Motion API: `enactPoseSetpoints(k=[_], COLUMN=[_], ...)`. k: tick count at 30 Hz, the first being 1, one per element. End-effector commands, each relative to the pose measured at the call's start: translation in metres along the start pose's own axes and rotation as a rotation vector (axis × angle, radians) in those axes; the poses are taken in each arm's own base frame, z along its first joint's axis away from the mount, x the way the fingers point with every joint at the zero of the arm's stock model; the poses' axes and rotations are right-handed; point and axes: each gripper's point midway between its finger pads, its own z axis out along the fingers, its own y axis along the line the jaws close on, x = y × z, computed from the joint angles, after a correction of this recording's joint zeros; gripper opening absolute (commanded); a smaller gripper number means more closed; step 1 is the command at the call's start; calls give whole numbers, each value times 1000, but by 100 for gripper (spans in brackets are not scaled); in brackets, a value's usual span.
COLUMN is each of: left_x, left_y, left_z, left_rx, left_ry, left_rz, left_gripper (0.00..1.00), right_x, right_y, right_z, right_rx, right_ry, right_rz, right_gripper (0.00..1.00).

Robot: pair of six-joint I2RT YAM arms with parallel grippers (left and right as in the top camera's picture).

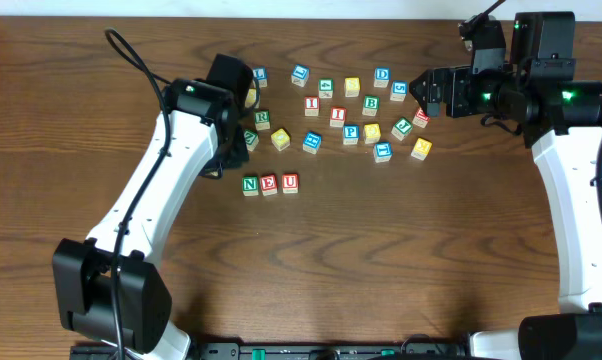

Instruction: Spell out NEURIPS

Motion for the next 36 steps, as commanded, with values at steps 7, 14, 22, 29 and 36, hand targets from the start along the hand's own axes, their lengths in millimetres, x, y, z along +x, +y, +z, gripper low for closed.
enactPoseSetpoints(k=[7,14,22,29,36], left_x=[14,12,11,4,7], left_y=[6,2,1,5,-2], left_z=[30,42,50,52,64], left_rx=[-43,-29,-23,-10,22], left_ry=[39,16,6,-6,-7], left_rz=[-8,-11,-16,-29,-20], left_gripper=[34,31,30,29,21], right_x=[1,1,1,1,1], right_y=[-1,-1,-1,-1,-1], right_z=[1,1,1,1,1], right_rx=[-5,-5,-5,-5,-5], right_ry=[5,5,5,5,5], right_rz=[-6,-6,-6,-6,-6], right_gripper=[99,99,99,99,99])
